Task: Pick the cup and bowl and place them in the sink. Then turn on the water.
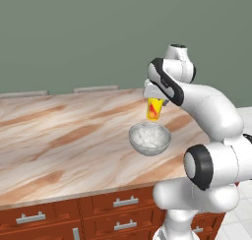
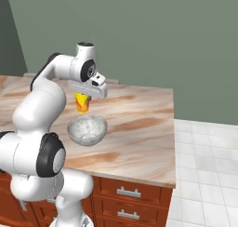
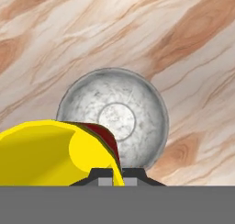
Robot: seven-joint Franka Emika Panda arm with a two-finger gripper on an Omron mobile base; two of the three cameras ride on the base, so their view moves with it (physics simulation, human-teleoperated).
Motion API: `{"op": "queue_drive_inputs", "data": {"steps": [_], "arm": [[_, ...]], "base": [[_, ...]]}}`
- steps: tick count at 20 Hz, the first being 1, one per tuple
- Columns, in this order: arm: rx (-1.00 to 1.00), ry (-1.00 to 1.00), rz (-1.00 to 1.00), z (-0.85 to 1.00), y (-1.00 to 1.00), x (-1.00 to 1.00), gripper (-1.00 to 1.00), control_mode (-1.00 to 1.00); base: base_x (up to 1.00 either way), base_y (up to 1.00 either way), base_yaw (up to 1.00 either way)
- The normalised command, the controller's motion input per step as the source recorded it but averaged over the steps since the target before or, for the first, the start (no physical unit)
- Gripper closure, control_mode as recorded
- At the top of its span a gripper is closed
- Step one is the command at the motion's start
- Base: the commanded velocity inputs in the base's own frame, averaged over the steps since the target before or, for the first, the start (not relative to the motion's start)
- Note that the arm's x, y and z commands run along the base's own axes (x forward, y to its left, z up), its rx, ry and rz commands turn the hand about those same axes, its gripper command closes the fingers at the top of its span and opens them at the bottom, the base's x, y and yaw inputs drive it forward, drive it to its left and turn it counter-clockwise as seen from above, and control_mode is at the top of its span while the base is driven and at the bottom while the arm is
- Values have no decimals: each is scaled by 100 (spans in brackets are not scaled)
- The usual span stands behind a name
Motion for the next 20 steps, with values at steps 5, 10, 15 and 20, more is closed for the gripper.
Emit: {"op": "queue_drive_inputs", "data": {"steps": [5, 10, 15, 20], "arm": [[0, 0, 6, -8, 21, 1, 100, -100], [0, -1, 0, 0, 0, 0, 100, 100], [0, 0, 0, 0, 0, 0, 100, 100], [0, 0, 0, 0, 0, 0, 100, 100]], "base": [[0, 0, 0], [0, 0, 0], [-10, -18, -3], [-87, -75, -25]]}}
